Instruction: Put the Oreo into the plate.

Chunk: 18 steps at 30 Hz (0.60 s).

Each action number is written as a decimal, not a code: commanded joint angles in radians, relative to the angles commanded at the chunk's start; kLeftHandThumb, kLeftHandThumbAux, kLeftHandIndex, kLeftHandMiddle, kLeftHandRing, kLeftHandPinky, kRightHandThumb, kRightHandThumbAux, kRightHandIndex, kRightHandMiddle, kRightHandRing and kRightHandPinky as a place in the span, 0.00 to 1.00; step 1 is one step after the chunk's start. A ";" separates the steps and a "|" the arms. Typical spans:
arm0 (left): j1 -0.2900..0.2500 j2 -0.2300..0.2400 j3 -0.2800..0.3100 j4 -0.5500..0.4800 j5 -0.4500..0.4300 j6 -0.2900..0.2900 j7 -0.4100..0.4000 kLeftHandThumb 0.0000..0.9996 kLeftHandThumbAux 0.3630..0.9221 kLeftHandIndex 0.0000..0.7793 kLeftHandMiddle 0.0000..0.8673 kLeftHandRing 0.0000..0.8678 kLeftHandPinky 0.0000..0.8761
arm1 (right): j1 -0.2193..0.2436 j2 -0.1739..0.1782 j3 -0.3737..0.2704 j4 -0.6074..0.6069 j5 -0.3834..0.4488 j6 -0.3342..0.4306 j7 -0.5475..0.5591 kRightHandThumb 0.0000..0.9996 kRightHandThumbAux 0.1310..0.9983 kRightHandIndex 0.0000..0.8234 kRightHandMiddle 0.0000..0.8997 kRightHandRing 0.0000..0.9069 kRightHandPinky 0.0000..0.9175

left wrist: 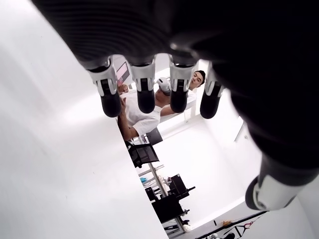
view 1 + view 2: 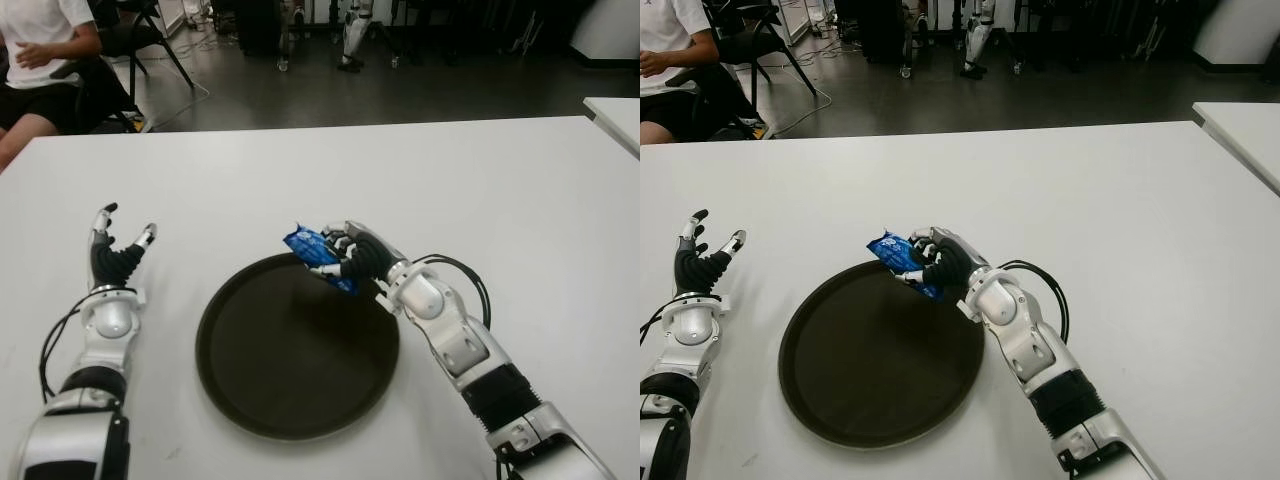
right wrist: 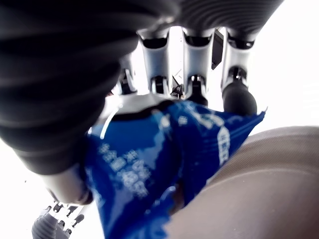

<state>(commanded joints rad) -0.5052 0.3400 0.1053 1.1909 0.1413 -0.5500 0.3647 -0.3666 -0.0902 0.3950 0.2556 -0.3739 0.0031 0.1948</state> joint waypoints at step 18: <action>-0.003 0.005 -0.007 0.005 0.010 0.005 0.002 0.00 0.44 0.00 0.02 0.00 0.00 | 0.008 -0.010 0.060 0.023 -0.030 -0.114 0.032 0.71 0.68 0.53 0.89 0.88 0.86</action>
<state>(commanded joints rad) -0.5084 0.3447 0.0988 1.1959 0.1511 -0.5450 0.3666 -0.3585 -0.1005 0.4551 0.2787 -0.4043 -0.1112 0.2263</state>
